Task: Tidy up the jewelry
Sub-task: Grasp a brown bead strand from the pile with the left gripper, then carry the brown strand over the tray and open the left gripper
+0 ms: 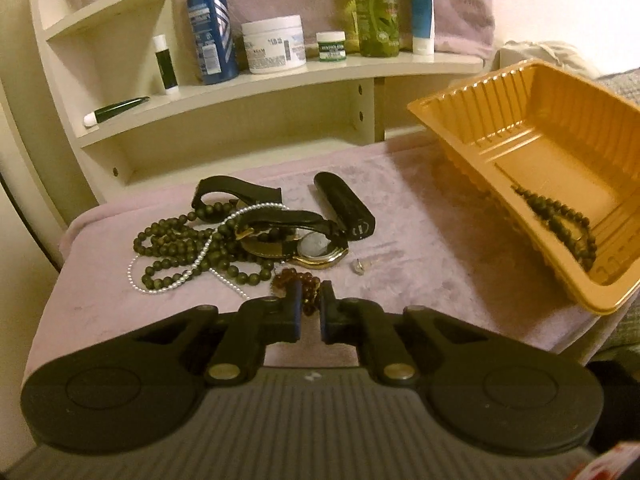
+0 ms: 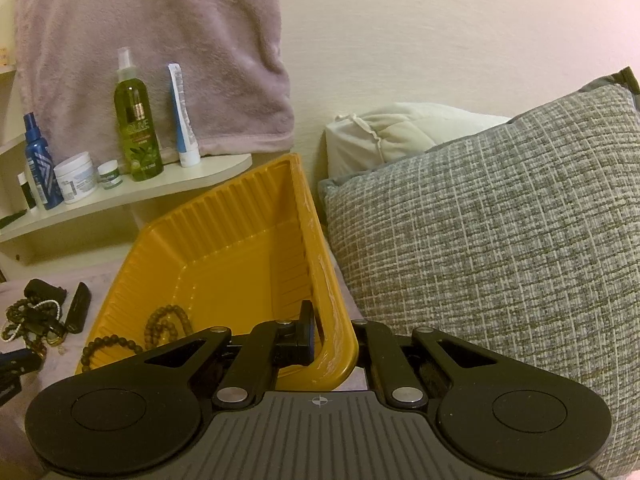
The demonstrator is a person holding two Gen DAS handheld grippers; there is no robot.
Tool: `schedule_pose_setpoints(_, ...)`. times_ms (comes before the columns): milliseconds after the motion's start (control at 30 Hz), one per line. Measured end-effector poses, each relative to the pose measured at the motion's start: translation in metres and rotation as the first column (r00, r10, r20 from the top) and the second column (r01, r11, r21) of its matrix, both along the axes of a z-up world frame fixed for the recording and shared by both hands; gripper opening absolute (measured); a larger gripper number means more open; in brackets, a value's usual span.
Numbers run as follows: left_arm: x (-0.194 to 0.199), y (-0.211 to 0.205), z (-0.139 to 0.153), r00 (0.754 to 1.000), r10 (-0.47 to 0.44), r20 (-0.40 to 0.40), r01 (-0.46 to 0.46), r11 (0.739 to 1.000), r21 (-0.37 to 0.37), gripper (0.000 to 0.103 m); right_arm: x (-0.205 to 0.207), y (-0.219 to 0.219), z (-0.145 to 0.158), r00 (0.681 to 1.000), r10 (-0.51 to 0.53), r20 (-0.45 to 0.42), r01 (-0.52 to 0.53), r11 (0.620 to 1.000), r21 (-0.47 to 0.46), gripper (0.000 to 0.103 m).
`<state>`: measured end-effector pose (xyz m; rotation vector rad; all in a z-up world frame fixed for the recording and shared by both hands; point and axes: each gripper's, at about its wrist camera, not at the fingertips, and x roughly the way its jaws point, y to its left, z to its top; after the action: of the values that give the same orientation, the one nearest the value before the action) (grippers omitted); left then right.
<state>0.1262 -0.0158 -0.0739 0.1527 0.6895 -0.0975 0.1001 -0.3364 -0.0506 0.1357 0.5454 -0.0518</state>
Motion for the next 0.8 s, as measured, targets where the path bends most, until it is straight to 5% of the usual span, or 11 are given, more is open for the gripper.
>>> schedule_pose_setpoints(800,-0.004,-0.022,0.061,0.989,-0.096,0.113,0.112,0.984,-0.136,0.007,-0.001,0.001,0.003,1.0,0.006,0.006,-0.006,1.0,-0.004,0.006)
